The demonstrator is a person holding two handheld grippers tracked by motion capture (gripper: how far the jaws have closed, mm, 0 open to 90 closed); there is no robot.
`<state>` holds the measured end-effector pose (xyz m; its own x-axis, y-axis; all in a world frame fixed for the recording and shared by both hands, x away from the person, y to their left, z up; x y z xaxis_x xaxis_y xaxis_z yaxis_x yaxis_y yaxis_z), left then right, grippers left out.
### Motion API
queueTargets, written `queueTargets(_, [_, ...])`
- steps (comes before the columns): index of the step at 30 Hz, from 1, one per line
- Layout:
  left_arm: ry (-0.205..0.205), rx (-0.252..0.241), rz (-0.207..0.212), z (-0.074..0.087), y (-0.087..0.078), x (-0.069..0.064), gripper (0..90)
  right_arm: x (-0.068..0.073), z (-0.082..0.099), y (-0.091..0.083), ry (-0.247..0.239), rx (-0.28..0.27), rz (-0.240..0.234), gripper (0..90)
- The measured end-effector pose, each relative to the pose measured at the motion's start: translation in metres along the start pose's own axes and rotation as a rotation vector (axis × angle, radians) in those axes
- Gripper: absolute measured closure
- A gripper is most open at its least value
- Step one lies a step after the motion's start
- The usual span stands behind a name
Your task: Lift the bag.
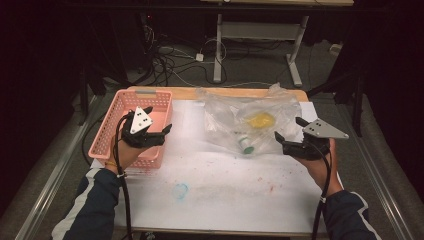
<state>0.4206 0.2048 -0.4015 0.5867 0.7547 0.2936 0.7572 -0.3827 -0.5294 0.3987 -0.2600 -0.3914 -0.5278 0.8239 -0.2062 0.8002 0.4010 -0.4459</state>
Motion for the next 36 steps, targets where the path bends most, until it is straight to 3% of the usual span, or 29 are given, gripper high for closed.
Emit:
queueTargets(8, [0.026, -0.002, 0.019, 0.014, -0.013, -0.009, 16.0, 0.005, 0.006, -0.007, -0.010, -0.006, -0.021, 16.6])
queueTargets(14, [0.022, 0.012, 0.045, 0.031, -0.024, -0.014, 16.0, 0.013, 0.015, -0.011, -0.024, 0.005, -0.035, 16.6])
queueTargets(21, [0.024, 0.024, 0.030, 0.049, -0.036, -0.020, 16.0, 0.021, 0.023, -0.016, -0.047, 0.009, -0.048, 16.7])
queueTargets(36, [0.043, 0.025, 0.053, 0.068, -0.048, -0.036, 16.0, 0.039, 0.040, -0.026, -0.081, 0.011, -0.077, 17.0])
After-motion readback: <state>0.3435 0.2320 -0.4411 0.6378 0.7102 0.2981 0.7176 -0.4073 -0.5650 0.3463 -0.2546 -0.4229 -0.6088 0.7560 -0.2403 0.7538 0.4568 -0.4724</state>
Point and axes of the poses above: each handheld gripper's, and its own axes: y roughly forward along the jaws, z roughly out of its underside, x roughly to its left, the point moved 2 cm from there along y, roughly forward along the jaws, and after that the axes turned 8 degrees about x, right-handed, at the moved point
